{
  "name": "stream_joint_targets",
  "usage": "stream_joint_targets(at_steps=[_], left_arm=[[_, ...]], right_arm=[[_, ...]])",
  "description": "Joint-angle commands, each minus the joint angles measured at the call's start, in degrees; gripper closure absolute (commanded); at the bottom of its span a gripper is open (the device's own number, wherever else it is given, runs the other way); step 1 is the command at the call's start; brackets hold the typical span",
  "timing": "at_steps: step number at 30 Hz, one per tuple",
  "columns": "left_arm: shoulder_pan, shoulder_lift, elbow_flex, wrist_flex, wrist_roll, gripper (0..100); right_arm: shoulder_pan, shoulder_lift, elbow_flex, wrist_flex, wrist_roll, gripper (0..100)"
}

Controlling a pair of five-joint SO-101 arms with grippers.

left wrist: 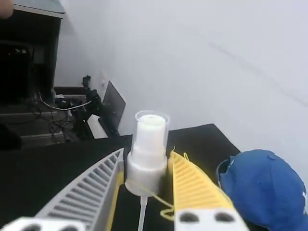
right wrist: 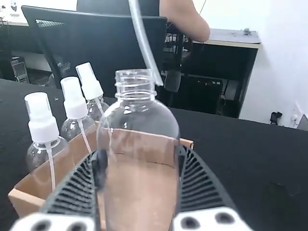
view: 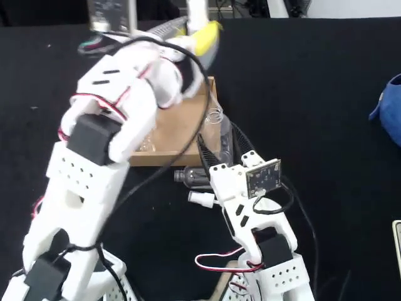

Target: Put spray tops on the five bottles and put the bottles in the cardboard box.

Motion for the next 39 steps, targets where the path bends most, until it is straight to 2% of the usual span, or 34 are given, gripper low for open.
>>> stream_joint_targets(at_steps=[1,12,17,19,23,34,39], left_arm=[[1.4,-2.4,-0.8,-1.2,0.1,97],[1.4,-10.0,2.7,-1.8,0.0,97],[1.3,-9.0,9.0,-9.4,-0.4,97],[1.3,-9.3,10.9,-11.1,-3.8,97],[1.6,-9.4,11.5,-10.7,-8.7,97],[1.9,-17.1,14.5,-10.6,-9.1,97],[3.5,-16.5,16.7,-11.3,-9.2,97]], right_arm=[[-0.7,-3.5,-0.1,-0.2,0.5,98.8],[-0.7,-3.5,-0.1,-0.2,0.7,98.8],[-0.6,-3.5,-0.1,-0.2,0.7,98.8],[-0.6,-3.5,-0.1,-0.2,0.7,98.8],[-0.6,-3.5,-0.1,-0.2,0.7,98.8],[-0.6,-3.5,-0.2,-0.2,0.7,98.8],[-0.6,-3.5,-0.2,-0.2,0.7,98.8]])
